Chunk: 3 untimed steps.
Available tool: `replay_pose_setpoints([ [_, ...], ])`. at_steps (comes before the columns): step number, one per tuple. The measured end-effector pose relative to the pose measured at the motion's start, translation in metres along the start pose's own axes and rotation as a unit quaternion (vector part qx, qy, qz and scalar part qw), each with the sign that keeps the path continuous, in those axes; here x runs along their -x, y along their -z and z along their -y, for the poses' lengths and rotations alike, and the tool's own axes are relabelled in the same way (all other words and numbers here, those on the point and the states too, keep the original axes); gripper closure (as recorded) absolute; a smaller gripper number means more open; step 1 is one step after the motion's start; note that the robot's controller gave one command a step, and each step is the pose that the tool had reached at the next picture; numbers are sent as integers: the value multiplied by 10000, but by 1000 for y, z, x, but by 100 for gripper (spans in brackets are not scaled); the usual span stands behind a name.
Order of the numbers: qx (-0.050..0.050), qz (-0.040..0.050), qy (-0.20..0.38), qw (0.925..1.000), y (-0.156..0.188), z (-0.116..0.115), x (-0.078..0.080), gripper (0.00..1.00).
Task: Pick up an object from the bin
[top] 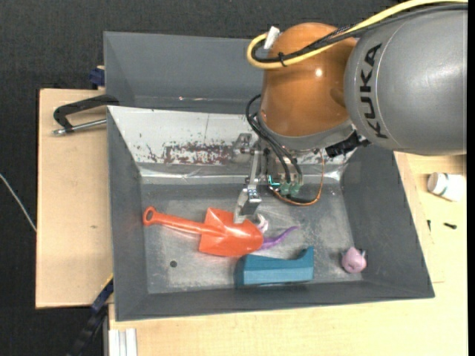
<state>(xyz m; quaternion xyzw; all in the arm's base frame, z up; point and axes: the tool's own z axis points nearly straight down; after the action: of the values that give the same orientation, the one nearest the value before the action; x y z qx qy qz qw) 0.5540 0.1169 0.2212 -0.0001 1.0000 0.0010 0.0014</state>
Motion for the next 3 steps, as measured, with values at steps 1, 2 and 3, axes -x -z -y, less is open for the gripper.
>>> replay_pose_setpoints([
  [1,-2,16,435,9991,-33,-3,-15,0],
  [2,-2,-9,1796,9837,-52,-15,-20,0],
  [3,-1,33,2398,9708,-97,-16,-13,0],
])
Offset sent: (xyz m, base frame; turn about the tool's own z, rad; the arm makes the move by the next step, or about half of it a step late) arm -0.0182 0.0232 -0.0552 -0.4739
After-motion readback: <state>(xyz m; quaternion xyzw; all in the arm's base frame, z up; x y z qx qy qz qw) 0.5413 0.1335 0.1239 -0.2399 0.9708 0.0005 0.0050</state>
